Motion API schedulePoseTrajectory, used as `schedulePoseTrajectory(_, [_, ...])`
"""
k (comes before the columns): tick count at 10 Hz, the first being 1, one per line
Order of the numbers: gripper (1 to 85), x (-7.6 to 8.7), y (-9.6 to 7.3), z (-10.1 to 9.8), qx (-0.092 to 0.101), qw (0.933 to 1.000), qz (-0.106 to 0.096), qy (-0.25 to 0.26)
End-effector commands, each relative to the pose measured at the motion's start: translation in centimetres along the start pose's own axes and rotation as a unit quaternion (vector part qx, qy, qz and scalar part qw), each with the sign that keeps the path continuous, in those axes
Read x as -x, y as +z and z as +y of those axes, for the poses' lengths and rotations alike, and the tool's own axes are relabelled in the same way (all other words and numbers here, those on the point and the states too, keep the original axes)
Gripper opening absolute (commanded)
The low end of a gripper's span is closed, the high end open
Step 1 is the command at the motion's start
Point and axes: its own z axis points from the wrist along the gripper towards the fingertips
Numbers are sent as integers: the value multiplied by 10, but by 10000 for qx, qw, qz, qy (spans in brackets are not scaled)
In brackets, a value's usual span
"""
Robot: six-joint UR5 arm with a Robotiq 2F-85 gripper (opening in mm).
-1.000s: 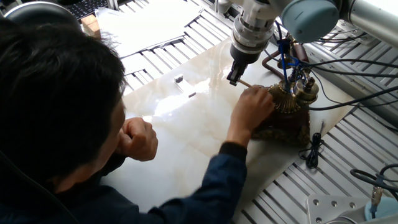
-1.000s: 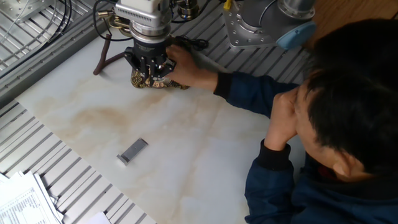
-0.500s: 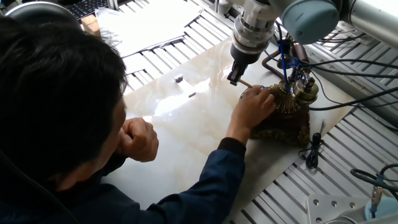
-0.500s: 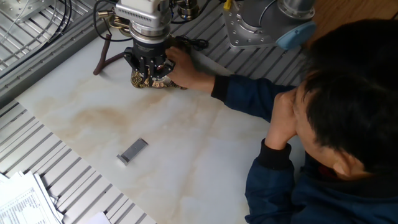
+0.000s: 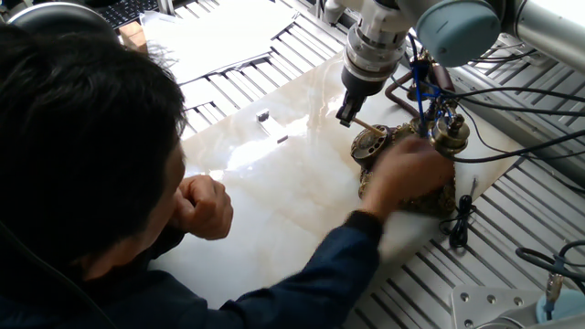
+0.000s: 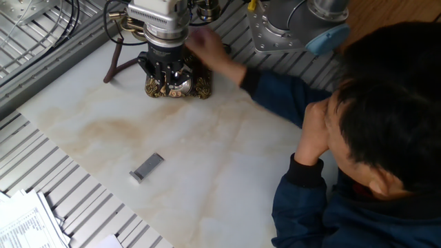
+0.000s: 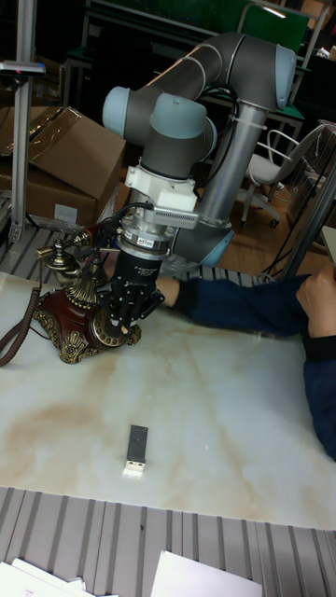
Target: Dial a number on an old rotary phone
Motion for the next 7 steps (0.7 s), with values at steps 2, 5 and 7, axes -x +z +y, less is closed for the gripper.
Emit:
schedulePoseTrajectory(2, [20,-3,-4,3,23,9998,62,192])
schedulePoseTrajectory(5, [20,-1,-3,5,42,9997,22,242])
schedulePoseTrajectory(7, [20,0,-3,12,171,9989,4,437])
